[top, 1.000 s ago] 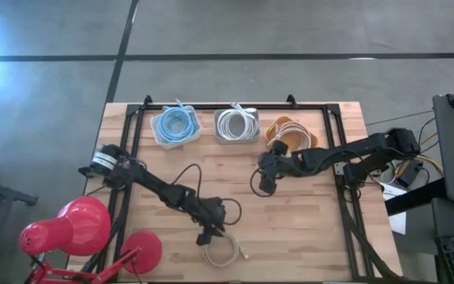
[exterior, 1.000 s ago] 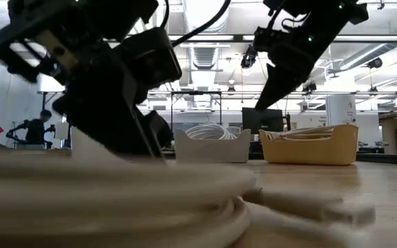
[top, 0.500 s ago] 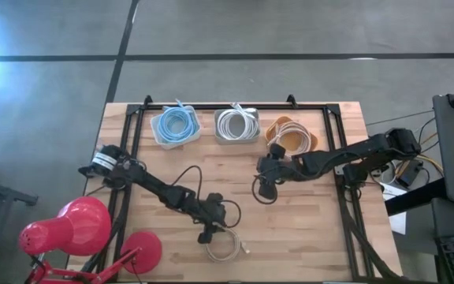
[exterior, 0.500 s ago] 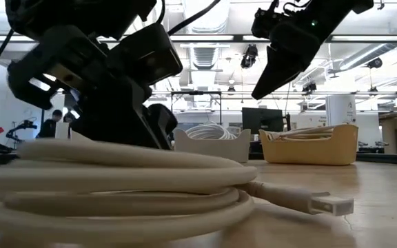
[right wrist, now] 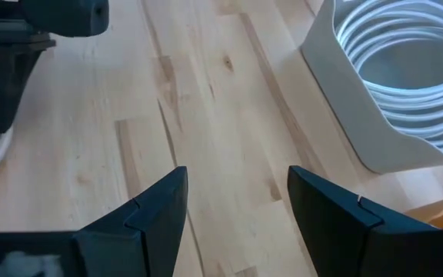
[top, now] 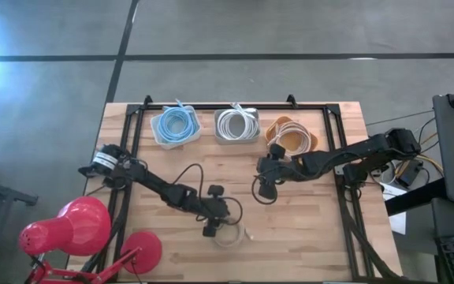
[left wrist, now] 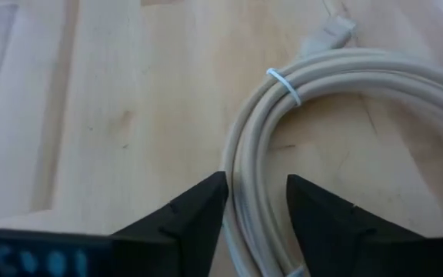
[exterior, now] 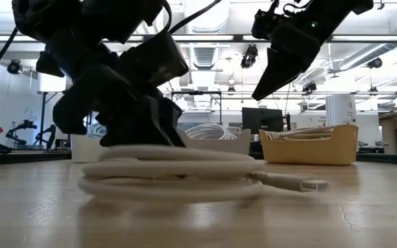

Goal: Pick & Place USB Port
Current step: Put the brown cable into the yellow bin

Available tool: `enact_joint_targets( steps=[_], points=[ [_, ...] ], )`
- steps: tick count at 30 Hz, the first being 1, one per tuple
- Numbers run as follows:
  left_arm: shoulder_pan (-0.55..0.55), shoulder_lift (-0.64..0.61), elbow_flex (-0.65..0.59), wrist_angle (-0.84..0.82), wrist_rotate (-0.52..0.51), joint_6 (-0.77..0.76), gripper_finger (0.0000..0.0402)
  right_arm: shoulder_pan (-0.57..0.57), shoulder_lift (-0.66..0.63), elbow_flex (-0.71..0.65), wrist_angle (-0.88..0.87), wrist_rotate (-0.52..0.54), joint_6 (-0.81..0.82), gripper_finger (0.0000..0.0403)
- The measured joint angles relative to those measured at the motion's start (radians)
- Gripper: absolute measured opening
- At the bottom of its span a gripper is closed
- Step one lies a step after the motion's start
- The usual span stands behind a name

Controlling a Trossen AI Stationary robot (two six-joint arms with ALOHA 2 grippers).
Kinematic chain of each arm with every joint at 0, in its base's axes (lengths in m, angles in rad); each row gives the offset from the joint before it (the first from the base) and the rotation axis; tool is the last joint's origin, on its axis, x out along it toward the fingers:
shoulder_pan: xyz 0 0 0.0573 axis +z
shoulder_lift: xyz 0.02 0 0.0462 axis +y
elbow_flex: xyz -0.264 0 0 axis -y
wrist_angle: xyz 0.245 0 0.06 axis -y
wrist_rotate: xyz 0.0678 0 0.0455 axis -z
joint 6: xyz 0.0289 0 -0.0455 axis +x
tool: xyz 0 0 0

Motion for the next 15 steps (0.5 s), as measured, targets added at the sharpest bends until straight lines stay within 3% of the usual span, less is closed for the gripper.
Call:
enact_joint_targets(
  steps=[6, 11, 15],
  points=[
    [0.000, 0.001, 0.009, -0.012, -0.092, 0.096, 0.0228, 0.000, 0.000, 0.000, 0.000, 0.001, 0.000, 0.0221],
    [-0.001, -0.017, 0.016, -0.017, -0.189, 0.165, 0.0232, 0.000, 0.000, -0.001, 0.000, 0.001, 0.000, 0.0221],
    [0.006, -0.023, 0.017, -0.057, -0.210, 0.165, 0.0232, 0.000, 0.000, -0.001, 0.000, 0.001, 0.008, 0.0221]
  ],
)
